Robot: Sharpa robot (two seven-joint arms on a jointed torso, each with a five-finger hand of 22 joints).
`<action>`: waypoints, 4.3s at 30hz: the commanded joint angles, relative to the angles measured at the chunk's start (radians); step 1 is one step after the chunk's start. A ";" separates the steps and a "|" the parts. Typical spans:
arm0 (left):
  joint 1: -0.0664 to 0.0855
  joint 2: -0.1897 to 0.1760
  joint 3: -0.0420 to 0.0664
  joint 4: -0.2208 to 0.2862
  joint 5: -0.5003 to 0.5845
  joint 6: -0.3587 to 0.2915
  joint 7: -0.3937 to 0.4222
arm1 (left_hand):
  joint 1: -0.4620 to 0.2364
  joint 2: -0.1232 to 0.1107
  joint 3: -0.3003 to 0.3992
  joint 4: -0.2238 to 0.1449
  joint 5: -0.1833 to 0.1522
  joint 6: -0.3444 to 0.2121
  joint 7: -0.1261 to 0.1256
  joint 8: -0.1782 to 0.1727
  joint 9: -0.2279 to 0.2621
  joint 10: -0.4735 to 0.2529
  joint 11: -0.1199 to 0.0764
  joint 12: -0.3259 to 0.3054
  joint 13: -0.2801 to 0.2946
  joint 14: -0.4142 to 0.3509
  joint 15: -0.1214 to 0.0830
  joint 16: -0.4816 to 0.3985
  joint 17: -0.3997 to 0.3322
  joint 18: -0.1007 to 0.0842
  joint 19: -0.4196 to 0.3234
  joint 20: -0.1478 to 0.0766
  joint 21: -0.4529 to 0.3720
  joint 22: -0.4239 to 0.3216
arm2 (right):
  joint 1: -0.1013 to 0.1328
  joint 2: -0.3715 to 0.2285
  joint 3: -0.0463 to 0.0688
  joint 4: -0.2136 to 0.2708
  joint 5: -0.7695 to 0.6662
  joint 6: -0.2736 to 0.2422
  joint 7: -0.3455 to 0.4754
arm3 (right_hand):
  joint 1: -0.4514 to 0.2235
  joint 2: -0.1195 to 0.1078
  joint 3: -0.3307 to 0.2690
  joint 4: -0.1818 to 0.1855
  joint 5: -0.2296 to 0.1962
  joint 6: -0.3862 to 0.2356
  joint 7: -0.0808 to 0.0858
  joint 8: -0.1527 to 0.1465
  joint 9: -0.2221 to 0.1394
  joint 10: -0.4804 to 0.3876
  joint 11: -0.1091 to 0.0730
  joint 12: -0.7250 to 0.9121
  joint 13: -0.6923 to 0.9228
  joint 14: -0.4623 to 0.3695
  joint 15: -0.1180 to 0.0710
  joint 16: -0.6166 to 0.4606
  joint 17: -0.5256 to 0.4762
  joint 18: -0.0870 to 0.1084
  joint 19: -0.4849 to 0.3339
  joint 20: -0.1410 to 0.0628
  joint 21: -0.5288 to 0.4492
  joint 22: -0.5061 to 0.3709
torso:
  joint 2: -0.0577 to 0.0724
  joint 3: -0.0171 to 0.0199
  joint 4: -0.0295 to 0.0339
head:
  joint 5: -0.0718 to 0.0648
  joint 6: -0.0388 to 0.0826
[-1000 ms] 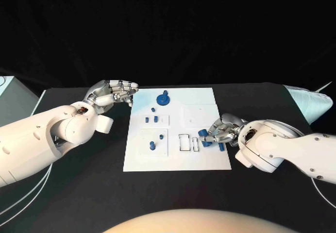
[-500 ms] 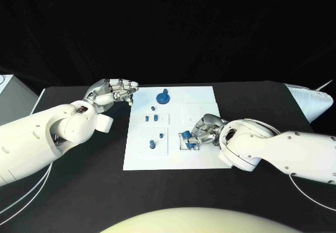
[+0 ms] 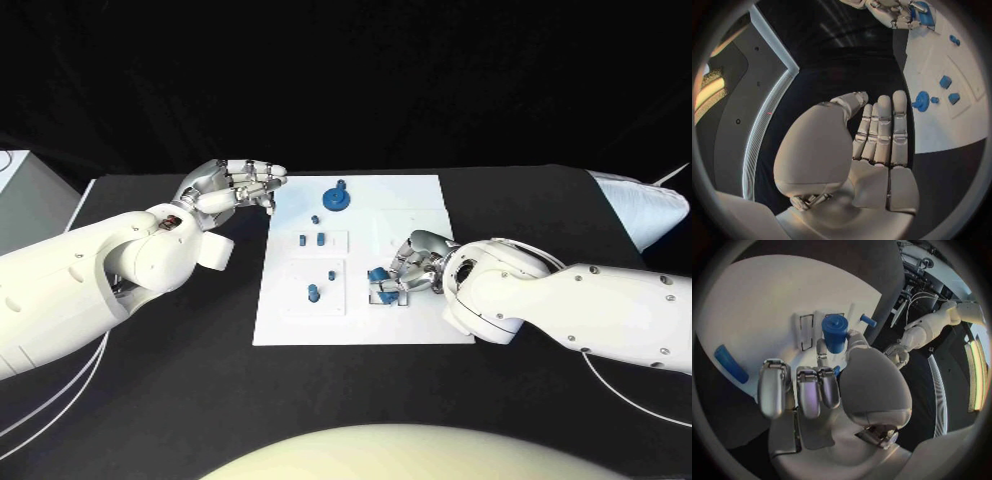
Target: Assemble the parts on the task board
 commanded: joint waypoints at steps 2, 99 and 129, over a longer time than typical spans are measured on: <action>-0.001 -0.001 0.001 0.004 0.000 0.016 0.005 | 0.000 0.002 0.003 0.004 0.004 -0.005 0.001 -0.001 -0.001 0.006 0.000 0.004 -0.001 0.007 -0.001 0.002 -0.001 0.007 0.006 -0.002 0.004 -0.001 | -0.011 0.005 -0.007 -0.013 -0.028 0.043 -0.019 | -0.015 0.010 0.003 0.001 -0.011 -0.006 0.002 -0.007 -0.005 0.066 0.001 -0.006 0.218 0.103 0.001 0.005 0.259 -0.013 0.042 0.002 -0.004 0.103 | 0.000 -0.0010 -0.0007 | 0.004 -0.002; -0.041 -0.008 0.001 0.011 0.010 -0.002 0.030 | -0.014 0.000 -0.030 0.045 -0.002 -0.007 -0.017 0.005 -0.012 0.078 -0.025 0.087 0.029 0.005 -0.015 0.008 0.000 0.008 0.022 -0.008 -0.042 -0.039 | -0.083 -0.292 -0.008 0.048 -0.223 -0.023 0.112 | 0.040 -0.043 0.029 0.001 -0.373 0.015 -0.004 0.016 0.007 0.072 -0.003 -0.007 0.227 0.104 -0.002 0.006 0.263 -0.016 0.048 0.002 -0.001 0.137 | -0.001 -0.0011 -0.0054 | -0.033 0.005; -0.042 -0.015 0.001 0.014 0.010 0.004 0.026 | -0.003 0.005 -0.027 0.040 -0.001 -0.002 -0.017 0.008 -0.012 0.071 -0.025 0.092 0.032 0.005 -0.016 0.007 0.000 0.007 0.026 -0.011 -0.042 -0.040 | -0.103 -0.249 -0.008 0.038 -0.308 0.036 0.056 | 0.173 -0.093 0.350 -0.006 -0.119 0.038 -0.012 -0.007 -0.031 0.074 -0.013 -0.007 0.230 0.104 -0.011 0.006 0.263 -0.019 0.056 -0.008 0.002 0.148 | -0.001 -0.0006 -0.0056 | -0.031 0.002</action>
